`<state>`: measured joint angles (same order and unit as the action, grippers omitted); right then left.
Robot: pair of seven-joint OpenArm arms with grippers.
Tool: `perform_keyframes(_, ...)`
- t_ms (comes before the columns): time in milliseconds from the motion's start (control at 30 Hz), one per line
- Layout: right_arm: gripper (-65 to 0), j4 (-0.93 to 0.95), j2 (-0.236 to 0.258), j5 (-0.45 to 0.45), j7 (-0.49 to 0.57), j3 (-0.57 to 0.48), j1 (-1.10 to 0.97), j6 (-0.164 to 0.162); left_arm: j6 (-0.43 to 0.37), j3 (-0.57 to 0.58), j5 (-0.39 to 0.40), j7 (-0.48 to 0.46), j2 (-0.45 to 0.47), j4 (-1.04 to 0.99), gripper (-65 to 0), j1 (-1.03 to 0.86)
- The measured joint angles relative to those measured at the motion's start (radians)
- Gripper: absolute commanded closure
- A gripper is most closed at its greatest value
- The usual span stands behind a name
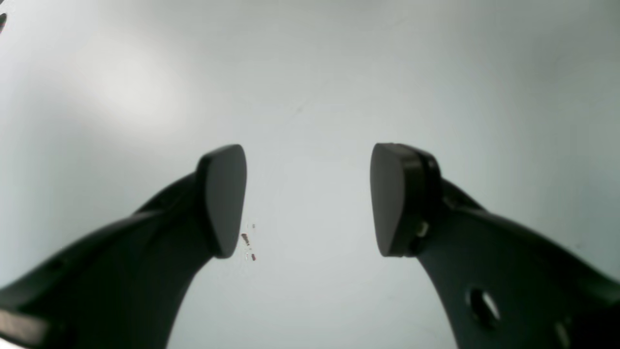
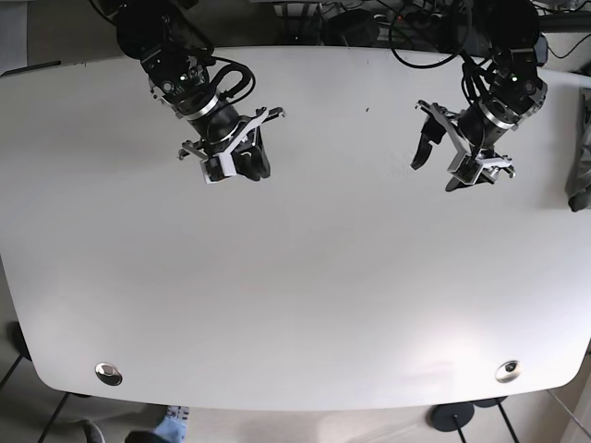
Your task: Fold the T-shirt properly
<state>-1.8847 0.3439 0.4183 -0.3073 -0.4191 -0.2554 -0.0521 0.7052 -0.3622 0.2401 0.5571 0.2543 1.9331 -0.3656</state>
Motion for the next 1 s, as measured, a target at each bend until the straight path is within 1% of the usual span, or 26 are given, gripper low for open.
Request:
perform_keyframes(67,-7.3,-0.040,0.001,0.000,0.001,0.026,-0.021,0.000,-0.002,-0.095,0.022,0.000,-0.037,0.001,-37.8,0.000)
perform_keyframes(100,-7.3,-0.064,0.003,-0.001,0.011,0.055,-0.051,-0.001,-0.012,-0.149,0.024,0.000,-0.071,0.001,-37.8,0.000)
perform_keyframes(200,-7.3,-0.071,0.008,-0.003,0.005,0.068,-0.100,0.000,-0.008,-0.221,0.027,0.003,-0.138,0.002,-36.9,0.000)
perform_keyframes(233,-7.3,-0.071,0.008,-0.003,0.004,0.066,-0.117,0.000,-0.008,-0.238,0.023,0.002,-0.161,0.003,-34.4,-0.001)
perform_keyframes(267,-7.3,-0.071,0.009,-0.003,0.009,0.066,-0.136,0.000,-0.008,-0.248,-0.002,-0.002,-0.183,0.003,-30.7,-0.007)
perform_keyframes(333,-7.3,-0.071,0.027,-0.003,0.020,0.066,-0.182,0.000,-0.008,-0.251,-0.112,-0.006,-0.227,0.004,-24.6,-0.030)
perform_keyframes(367,-7.3,-0.070,0.040,-0.003,0.059,0.066,-0.215,0.000,-0.008,-0.251,-0.174,0.003,-0.265,0.003,-23.5,-0.040)
perform_keyframes(400,-7.3,-0.062,0.042,-0.003,0.100,0.068,-0.235,0.000,-0.008,-0.251,-0.190,0.004,-0.282,0.003,-23.5,-0.042)
perform_keyframes(467,-7.3,-0.024,0.044,-0.003,0.158,0.068,-0.246,0.002,-0.004,-0.246,-0.173,-0.005,-0.293,0.003,-23.5,-0.036)
perform_keyframes(500,-7.3,-0.004,0.053,-0.003,0.191,0.066,-0.243,0.003,-0.006,-0.246,-0.168,-0.005,-0.296,0.005,-23.6,-0.031)
perform_keyframes(567,-7.3,-0.004,0.073,-0.003,0.195,0.066,-0.238,0.002,-0.009,-0.238,-0.168,-0.004,-0.301,0.010,-23.7,-0.033)
perform_keyframes(600,-7.8,-0.010,0.086,-0.003,0.197,0.070,-0.238,0.000,-0.008,-0.211,-0.169,-0.001,-0.301,0.011,-23.9,-0.037)
perform_keyframes(633,-7.9,-0.013,0.092,-0.001,0.194,0.077,-0.233,0.003,-0.007,-0.194,-0.168,0.003,-0.304,0.011,-25.4,-0.036)
perform_keyframes(700,-8.4,-0.029,0.092,0.004,0.198,0.091,-0.223,0.003,-0.005,-0.187,-0.161,-0.004,-0.303,0.011,-36.0,-0.031)
perform_keyframes(733,-10.6,-0.032,0.092,0.004,0.200,0.092,-0.217,0.003,-0.009,-0.186,-0.162,-0.003,-0.301,0.011,-40.0,-0.033)
perform_keyframes(767,-18.2,-0.032,0.092,0.004,0.198,0.093,-0.201,0.000,-0.008,-0.173,-0.163,0.000,-0.300,0.011,-42.4,-0.036)
perform_keyframes(867,-40.9,-0.031,0.085,0.004,0.196,0.087,-0.158,-0.001,-0.008,-0.117,-0.165,0.003,-0.299,0.011,-41.5,-0.033)
perform_keyframes(900,-49.6,-0.031,0.060,0.004,0.194,0.089,-0.138,-0.007,-0.002,-0.108,-0.157,0.000,-0.298,0.011,-41.5,-0.033)
perform_keyframes(933,-54.1,-0.031,0.037,0.003,0.176,0.094,-0.123,-0.009,-0.003,-0.108,-0.158,-0.003,-0.295,0.011,-41.5,-0.033)
perform_keyframes(967,-56.4,-0.026,0.011,0.003,0.137,0.095,-0.105,-0.009,-0.005,-0.102,-0.159,-0.002,-0.285,0.011,-41.5,-0.034)
perform_keyframes(1000,-56.6,-0.013,-0.009,0.003,0.087,0.092,-0.079,-0.003,-0.008,-0.093,-0.166,0.003,-0.276,0.011,-41.5,-0.033)
